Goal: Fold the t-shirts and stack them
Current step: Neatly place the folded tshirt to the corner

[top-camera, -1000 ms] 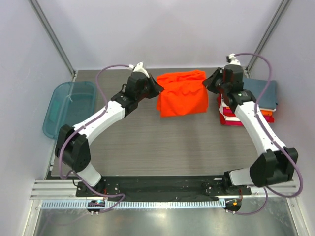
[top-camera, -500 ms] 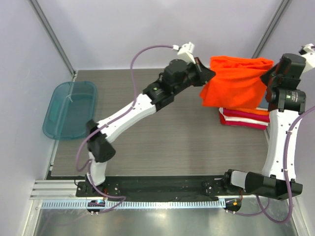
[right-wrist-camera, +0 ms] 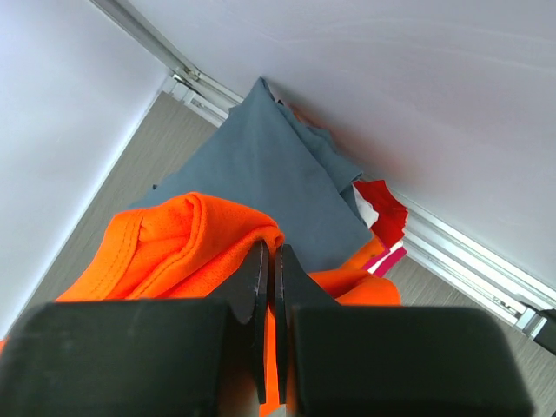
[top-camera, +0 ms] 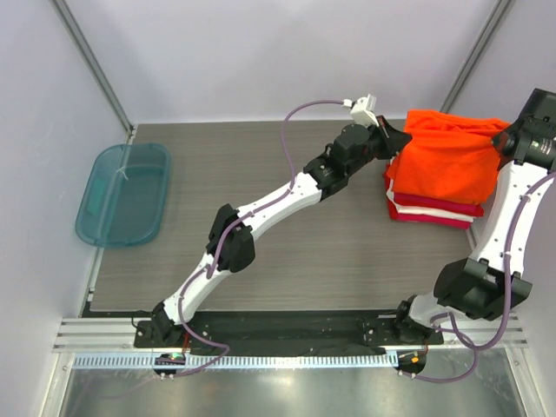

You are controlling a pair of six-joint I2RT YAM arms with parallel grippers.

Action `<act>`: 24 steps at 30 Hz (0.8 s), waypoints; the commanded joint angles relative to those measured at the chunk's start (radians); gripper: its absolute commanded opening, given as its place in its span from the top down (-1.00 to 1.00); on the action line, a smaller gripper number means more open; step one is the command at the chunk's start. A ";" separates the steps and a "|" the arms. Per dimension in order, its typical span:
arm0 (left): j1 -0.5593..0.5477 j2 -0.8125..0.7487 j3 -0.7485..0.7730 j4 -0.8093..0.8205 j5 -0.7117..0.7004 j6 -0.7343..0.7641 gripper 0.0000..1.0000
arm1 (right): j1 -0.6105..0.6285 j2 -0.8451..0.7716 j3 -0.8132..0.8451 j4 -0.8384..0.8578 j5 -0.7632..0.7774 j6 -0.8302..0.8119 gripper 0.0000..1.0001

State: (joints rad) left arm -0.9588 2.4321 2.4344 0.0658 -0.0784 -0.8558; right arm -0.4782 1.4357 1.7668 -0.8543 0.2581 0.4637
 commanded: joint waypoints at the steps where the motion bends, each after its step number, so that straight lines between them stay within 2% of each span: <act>1: 0.011 0.020 0.100 0.198 -0.070 -0.029 0.99 | -0.039 0.022 0.071 0.034 0.006 -0.005 0.98; 5: 0.005 0.065 0.149 0.258 -0.098 -0.046 0.99 | -0.053 0.057 0.098 0.034 0.013 -0.003 0.98; 9: 0.005 0.113 0.170 0.313 -0.193 -0.042 1.00 | -0.059 0.095 0.135 0.034 0.004 0.009 0.98; 12: 0.008 0.166 0.216 0.328 -0.199 -0.075 0.99 | -0.060 0.124 0.163 0.034 0.000 0.010 0.98; 24: 0.011 0.203 0.207 0.394 -0.236 -0.100 0.99 | -0.065 0.175 0.174 0.040 -0.006 0.027 0.98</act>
State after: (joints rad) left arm -0.9695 2.6484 2.6015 0.3401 -0.2260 -0.9554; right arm -0.5148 1.6112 1.8984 -0.8574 0.2092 0.4831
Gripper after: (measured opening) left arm 0.017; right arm 0.048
